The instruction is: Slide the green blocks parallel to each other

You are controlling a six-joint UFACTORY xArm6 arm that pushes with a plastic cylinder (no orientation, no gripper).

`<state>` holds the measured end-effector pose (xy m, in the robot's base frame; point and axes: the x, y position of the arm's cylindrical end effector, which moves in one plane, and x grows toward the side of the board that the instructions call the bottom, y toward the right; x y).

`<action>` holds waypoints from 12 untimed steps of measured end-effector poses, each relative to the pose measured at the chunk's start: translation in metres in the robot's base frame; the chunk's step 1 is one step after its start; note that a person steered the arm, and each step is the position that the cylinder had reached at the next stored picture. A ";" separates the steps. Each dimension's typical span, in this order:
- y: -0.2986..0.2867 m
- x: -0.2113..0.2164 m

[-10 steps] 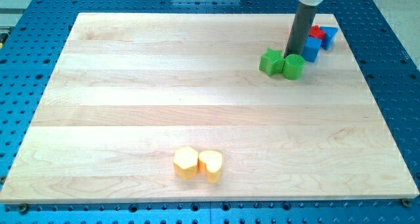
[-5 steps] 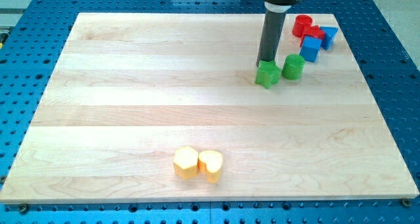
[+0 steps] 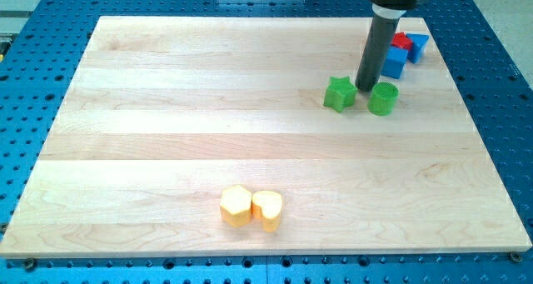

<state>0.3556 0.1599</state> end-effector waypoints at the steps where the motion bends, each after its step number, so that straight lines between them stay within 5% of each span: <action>1: -0.022 -0.025; 6: -0.109 0.026; 8: -0.100 0.082; 10: -0.044 0.080; 12: -0.057 0.080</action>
<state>0.4356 0.1031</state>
